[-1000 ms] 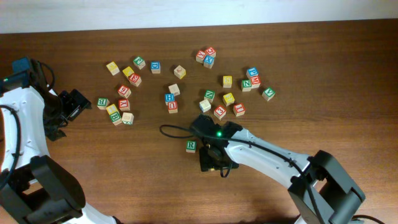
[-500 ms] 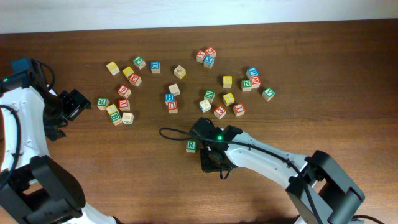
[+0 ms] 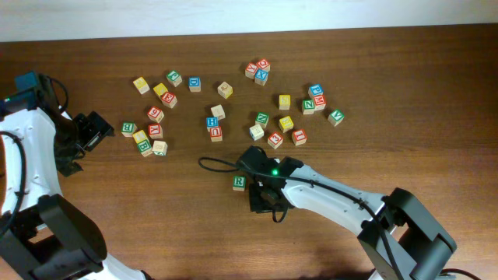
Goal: Spell out RSS
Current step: 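Lower the yellow S block onto the table right of the R block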
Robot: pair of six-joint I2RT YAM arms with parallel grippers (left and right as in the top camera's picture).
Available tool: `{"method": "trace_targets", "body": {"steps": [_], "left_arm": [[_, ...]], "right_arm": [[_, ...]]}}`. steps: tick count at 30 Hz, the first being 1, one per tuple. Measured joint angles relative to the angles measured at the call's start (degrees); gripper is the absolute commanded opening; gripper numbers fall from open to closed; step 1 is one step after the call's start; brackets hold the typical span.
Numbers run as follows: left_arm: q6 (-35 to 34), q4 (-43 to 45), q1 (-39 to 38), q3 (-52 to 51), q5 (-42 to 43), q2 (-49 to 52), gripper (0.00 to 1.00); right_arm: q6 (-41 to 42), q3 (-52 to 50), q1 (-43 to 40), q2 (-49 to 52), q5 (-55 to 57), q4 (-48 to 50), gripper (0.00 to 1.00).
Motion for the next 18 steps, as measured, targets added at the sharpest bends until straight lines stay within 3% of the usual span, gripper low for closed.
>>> {"method": "trace_targets", "body": {"steps": [4, 13, 18], "left_arm": [[0.0, 0.0, -0.02, 0.0, 0.0, 0.0, 0.99], [0.0, 0.0, 0.0, 0.0, 0.0, 0.0, 0.99], [0.0, 0.0, 0.0, 0.0, 0.0, 0.0, 0.99]], "right_arm": [[-0.04, 0.0, -1.38, 0.0, -0.02, 0.09, 0.21], [-4.85, 0.02, -10.03, 0.0, 0.02, 3.76, 0.22], [-8.37, 0.68, -10.86, 0.0, -0.04, 8.61, 0.22]]}}
